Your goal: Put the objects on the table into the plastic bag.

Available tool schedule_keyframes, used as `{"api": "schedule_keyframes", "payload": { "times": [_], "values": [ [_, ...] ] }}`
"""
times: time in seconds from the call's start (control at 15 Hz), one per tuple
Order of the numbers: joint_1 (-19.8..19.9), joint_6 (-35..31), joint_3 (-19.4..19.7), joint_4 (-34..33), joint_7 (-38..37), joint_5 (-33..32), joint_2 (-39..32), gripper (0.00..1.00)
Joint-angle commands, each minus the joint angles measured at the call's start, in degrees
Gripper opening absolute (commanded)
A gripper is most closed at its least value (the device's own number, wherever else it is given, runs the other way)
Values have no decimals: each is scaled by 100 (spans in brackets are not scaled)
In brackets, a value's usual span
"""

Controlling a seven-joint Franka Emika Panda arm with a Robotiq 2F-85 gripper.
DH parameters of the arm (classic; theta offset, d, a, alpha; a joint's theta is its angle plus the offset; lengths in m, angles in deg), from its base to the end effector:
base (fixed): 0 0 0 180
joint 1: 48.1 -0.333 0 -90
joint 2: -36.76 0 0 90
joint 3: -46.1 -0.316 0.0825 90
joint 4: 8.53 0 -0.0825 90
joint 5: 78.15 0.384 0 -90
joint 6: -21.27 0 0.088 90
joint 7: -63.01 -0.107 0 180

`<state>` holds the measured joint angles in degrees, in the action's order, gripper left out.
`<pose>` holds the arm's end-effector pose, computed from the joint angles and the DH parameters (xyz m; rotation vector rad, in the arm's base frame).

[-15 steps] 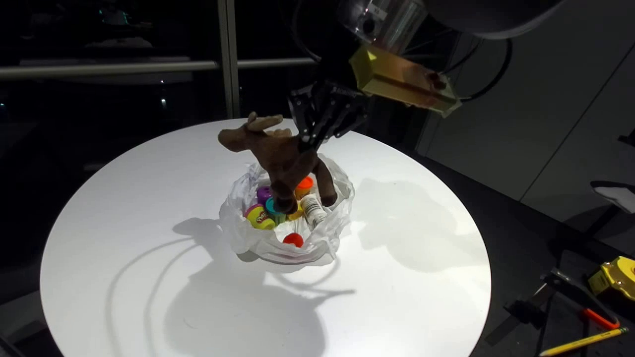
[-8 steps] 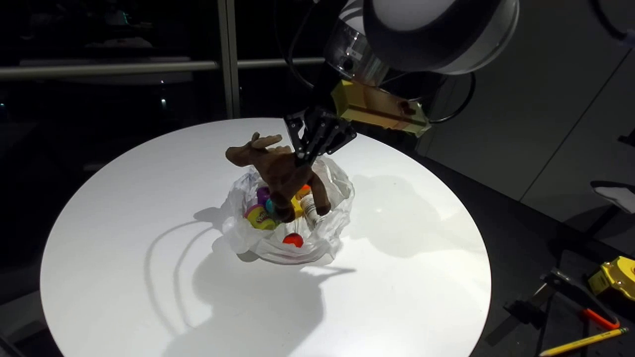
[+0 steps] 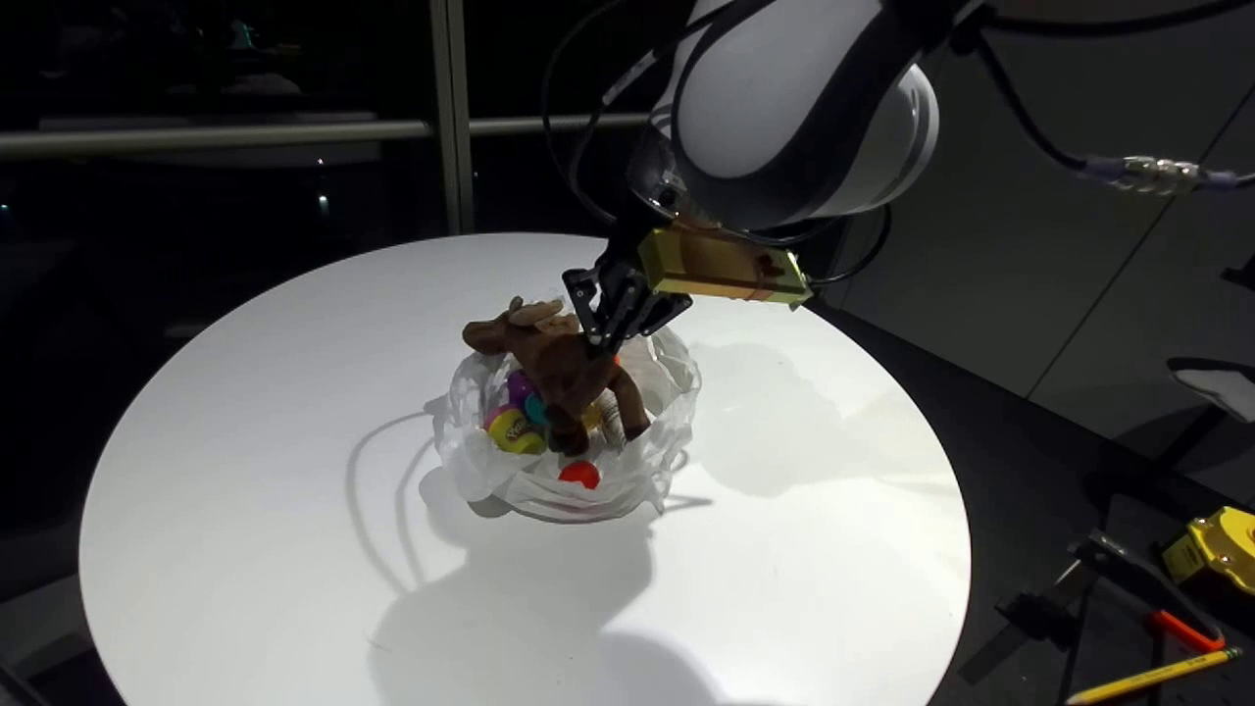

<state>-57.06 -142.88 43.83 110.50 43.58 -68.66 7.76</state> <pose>0.6025 0.1096 0.2086 -2.9286 0.4483 -0.3684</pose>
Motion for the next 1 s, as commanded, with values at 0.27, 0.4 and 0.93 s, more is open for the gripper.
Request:
{"api": "schedule_keyframes", "payload": {
  "times": [0.27, 0.4, 0.93],
  "values": [
    [-262, -381, 676, -175, 111, -604, -387, 11],
    [-84, -357, 506, -124, 262, -533, -323, 37],
    [-141, -482, 470, 697, 266, -497, 1131, 86]
  ]
}}
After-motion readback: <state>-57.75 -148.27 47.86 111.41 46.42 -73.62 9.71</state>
